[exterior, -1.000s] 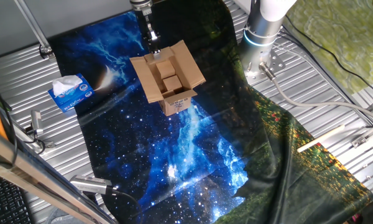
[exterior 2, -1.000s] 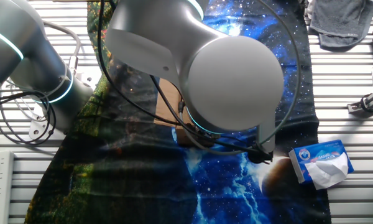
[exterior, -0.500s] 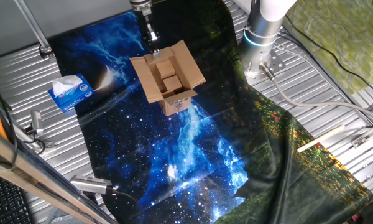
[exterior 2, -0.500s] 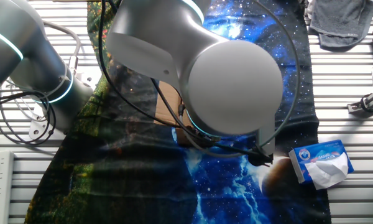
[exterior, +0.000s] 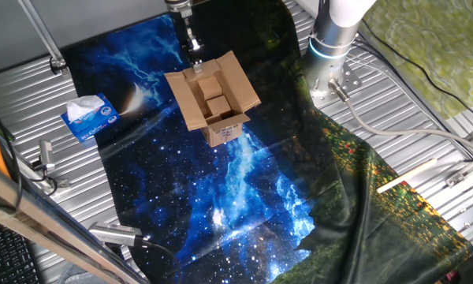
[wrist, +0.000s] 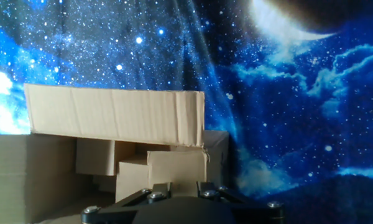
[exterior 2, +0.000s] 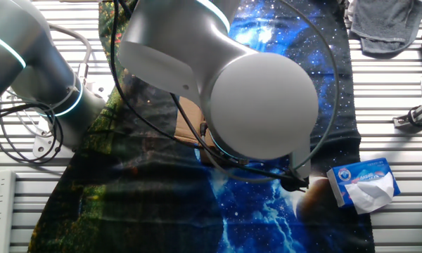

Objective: Cover the box

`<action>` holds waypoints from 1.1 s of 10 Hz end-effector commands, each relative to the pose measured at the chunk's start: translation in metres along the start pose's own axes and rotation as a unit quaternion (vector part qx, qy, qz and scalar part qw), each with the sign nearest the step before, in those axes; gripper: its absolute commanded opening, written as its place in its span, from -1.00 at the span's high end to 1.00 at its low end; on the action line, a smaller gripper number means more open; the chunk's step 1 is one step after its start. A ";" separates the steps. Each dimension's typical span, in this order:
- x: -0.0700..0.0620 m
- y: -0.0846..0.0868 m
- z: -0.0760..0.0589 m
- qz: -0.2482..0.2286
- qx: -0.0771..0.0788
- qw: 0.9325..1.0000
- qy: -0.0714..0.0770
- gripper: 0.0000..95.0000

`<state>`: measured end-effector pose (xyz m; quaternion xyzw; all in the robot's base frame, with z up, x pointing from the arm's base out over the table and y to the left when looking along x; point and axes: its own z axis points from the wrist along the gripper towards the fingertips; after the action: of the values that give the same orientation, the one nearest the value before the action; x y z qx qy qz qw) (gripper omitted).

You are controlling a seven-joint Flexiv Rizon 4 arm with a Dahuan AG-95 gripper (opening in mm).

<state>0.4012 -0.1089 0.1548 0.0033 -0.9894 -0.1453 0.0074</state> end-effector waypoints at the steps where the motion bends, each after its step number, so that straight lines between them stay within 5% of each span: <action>1: 0.000 -0.001 0.001 -0.001 0.000 1.000 -0.001 0.20; 5: -0.001 -0.004 0.004 -0.004 0.002 1.000 0.000 0.20; 6: -0.001 -0.006 0.006 -0.005 0.002 1.000 -0.001 0.60; 11: -0.001 -0.008 0.011 -0.004 0.004 1.000 -0.003 0.60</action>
<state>0.4015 -0.1140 0.1422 0.0065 -0.9899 -0.1418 0.0038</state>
